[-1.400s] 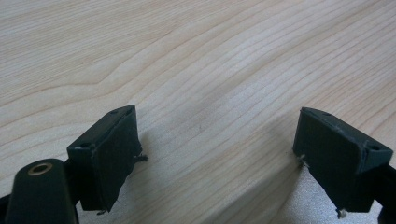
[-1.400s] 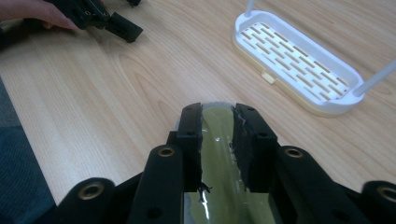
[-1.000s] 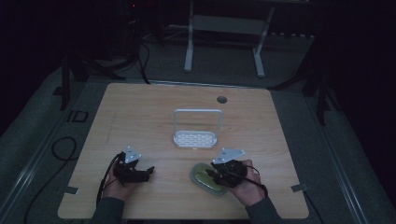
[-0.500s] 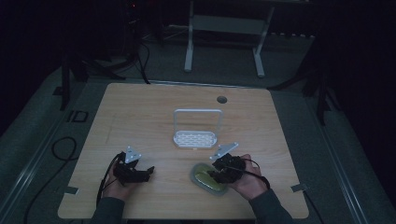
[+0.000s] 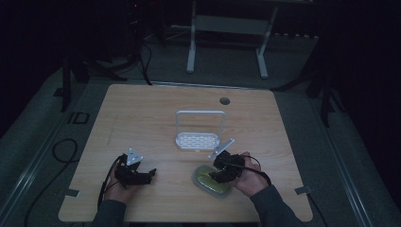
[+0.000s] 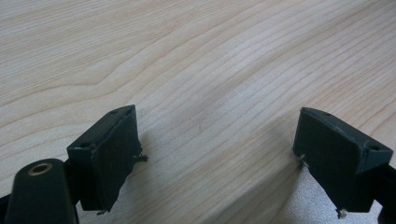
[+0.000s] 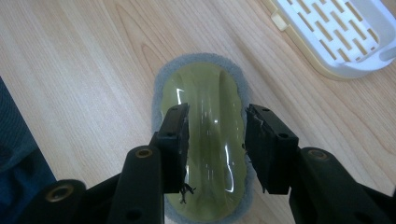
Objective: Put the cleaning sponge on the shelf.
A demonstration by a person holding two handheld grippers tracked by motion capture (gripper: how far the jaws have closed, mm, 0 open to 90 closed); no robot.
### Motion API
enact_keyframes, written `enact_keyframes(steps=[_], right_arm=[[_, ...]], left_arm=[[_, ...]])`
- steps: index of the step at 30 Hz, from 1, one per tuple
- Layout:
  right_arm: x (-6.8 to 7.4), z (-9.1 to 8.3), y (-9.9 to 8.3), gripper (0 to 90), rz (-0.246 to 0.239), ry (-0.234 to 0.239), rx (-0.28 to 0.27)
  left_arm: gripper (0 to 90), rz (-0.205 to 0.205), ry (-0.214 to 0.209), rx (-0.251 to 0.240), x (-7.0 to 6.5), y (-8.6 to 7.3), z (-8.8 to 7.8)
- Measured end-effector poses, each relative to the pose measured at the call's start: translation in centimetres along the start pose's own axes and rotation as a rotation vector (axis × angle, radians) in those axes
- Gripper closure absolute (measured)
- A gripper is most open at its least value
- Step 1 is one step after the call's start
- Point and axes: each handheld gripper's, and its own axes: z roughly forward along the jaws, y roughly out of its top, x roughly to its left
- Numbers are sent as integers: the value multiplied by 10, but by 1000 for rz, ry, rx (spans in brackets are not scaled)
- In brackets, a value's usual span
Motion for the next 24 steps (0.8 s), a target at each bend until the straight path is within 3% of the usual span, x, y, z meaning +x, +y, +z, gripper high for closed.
enact_keyframes(steps=[24], right_arm=[[-4,5,23,584,-16,25,161]], left_arm=[[145,0,1,-2,0,0,0]])
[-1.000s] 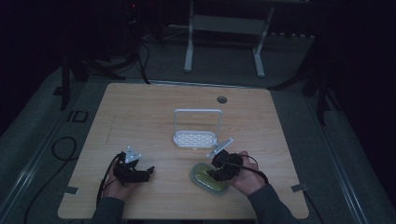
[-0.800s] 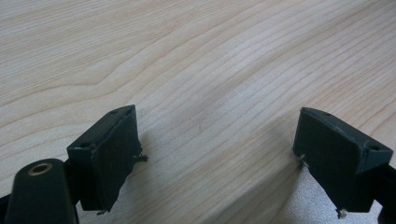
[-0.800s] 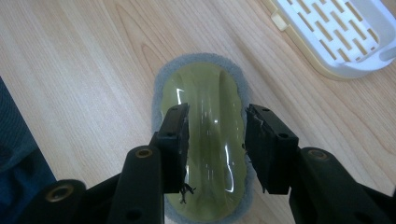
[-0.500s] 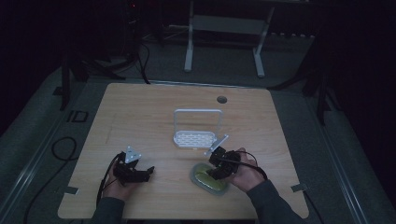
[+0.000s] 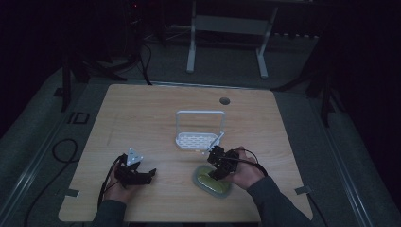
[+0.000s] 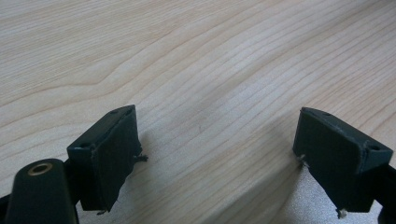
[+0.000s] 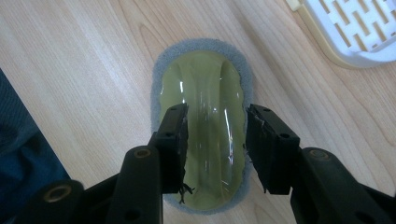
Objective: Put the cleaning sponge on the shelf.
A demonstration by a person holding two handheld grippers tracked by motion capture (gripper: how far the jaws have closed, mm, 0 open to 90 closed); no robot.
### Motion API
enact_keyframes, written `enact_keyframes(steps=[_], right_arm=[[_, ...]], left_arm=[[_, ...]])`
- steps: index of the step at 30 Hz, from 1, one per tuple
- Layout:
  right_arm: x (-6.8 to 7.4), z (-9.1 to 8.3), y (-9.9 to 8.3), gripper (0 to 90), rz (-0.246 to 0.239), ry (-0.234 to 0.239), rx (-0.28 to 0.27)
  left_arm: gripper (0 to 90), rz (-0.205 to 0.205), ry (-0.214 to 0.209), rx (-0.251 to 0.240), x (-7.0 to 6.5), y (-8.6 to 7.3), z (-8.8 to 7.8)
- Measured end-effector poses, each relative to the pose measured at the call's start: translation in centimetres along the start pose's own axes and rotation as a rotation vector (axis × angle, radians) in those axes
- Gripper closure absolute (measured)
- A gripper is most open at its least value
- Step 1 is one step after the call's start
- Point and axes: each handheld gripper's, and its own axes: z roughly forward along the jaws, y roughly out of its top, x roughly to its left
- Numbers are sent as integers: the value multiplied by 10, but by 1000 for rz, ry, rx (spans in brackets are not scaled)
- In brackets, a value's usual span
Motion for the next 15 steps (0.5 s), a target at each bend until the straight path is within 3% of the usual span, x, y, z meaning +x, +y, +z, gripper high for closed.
enact_keyframes(steps=[9,15], right_arm=[[0,5,8,582,-16,21,74],[0,7,10,584,-29,26,92]], left_arm=[[145,0,0,0,0,0,0],[145,-1,0,0,0,0,0]])
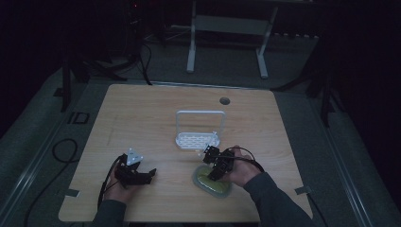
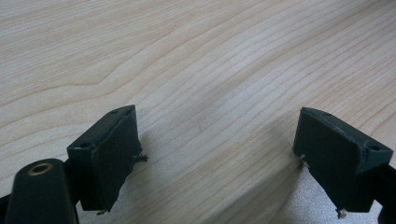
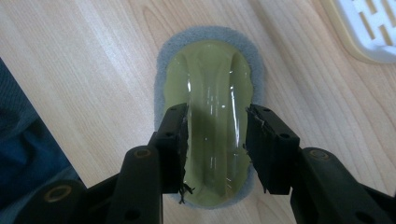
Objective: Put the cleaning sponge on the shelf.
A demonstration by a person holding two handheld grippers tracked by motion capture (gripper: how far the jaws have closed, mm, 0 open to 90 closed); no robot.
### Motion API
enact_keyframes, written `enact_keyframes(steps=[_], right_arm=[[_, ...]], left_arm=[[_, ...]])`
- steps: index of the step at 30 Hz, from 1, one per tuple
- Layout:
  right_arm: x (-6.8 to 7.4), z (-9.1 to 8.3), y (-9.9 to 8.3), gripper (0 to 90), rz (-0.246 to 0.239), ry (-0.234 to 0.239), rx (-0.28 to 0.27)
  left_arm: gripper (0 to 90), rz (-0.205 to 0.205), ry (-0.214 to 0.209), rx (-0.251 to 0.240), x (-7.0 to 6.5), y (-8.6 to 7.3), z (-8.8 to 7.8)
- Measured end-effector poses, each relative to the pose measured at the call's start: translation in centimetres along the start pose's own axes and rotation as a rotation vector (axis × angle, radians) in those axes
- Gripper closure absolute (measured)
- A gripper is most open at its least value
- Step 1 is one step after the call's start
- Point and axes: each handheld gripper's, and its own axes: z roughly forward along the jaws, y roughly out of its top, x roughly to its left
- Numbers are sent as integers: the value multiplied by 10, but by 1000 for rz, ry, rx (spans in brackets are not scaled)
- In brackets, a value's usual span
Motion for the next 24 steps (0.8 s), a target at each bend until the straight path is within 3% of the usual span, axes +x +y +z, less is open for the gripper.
enact_keyframes(steps=[17,24], right_arm=[[1,9,7,584,-17,17,94],[0,13,8,625,-30,19,118]], left_arm=[[145,0,0,0,0,0,0],[145,1,0,0,0,0,0]])
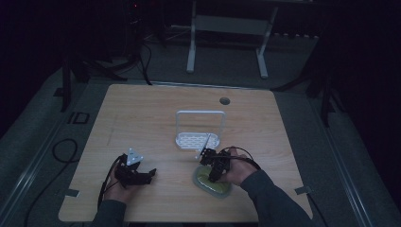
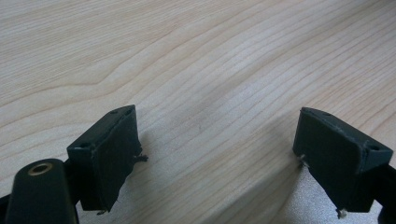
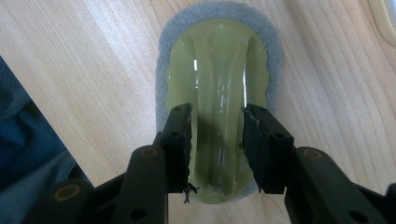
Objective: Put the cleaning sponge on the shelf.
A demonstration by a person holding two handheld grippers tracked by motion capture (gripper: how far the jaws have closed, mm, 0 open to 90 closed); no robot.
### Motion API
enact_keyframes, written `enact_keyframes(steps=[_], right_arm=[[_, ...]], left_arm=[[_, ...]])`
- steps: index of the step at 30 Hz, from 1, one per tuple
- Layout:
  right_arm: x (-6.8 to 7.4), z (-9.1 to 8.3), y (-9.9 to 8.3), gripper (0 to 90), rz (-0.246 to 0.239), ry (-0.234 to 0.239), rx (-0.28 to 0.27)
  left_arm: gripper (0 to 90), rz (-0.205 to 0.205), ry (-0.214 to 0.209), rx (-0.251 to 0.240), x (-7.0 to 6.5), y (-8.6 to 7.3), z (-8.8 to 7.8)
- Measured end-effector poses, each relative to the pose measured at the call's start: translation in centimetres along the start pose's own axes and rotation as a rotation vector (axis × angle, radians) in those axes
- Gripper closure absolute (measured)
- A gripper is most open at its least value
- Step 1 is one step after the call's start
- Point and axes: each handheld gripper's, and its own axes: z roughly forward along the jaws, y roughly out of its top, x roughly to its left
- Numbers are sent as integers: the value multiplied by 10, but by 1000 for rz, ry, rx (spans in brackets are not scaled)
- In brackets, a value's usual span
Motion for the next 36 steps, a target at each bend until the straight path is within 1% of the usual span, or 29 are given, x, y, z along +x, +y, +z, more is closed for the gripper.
enact_keyframes(steps=[4,7,9,17,22,26,31,36], right_arm=[[0,1,1,639,-3,0,2],[1,1,2,659,-15,-3,10],[2,2,4,687,-26,-8,24],[3,2,4,698,-33,-11,39],[4,2,6,709,-55,-25,50],[6,1,6,712,-91,-52,50],[6,-3,6,713,-111,-68,49],[6,-5,6,714,-129,-74,41]], left_arm=[[145,0,0,0,0,0,0],[145,0,0,0,0,0,0],[145,-1,0,0,0,0,0],[145,0,0,0,0,0,0],[145,0,0,0,0,0,0],[145,0,0,0,0,0,0],[145,0,0,0,0,0,0],[145,-1,0,0,0,0,0]])
